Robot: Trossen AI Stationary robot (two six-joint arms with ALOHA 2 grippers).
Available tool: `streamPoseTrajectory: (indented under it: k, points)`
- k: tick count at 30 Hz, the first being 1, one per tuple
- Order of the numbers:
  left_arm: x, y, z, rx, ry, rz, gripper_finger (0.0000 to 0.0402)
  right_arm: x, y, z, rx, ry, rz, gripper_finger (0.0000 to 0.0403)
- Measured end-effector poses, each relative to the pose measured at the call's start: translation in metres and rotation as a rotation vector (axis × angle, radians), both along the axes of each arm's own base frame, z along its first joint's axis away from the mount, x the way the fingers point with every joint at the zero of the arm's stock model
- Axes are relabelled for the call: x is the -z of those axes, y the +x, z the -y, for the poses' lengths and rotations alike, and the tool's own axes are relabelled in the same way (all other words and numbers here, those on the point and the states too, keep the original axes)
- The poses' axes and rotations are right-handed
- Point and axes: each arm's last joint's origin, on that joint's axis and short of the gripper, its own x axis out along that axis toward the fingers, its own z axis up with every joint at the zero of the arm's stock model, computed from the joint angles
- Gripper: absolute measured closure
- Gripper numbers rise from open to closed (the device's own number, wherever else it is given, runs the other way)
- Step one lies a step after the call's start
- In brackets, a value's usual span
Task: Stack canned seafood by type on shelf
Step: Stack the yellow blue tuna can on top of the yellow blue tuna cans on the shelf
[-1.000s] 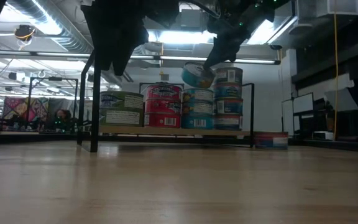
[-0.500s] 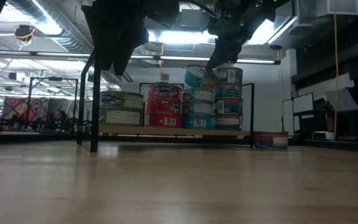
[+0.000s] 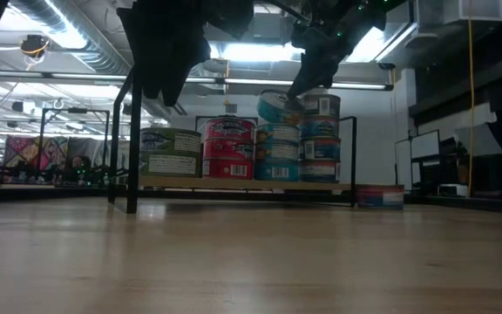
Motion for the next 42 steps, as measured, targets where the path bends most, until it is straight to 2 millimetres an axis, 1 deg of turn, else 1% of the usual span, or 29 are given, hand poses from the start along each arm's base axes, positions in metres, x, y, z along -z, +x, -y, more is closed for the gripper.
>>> streamPoseTrajectory:
  k: [18,42]
  points:
    - [0.0000,0.0000,0.0000,0.002,0.000,0.000,0.0139,0.0001,-0.0003,0.0011,0.030,-0.029,-0.013,0.0402]
    - [0.0000,0.0000,0.0000,0.009,-0.001,-0.001,0.0139,0.0001,0.0000,0.0007,0.018,-0.017,-0.006,0.0402]
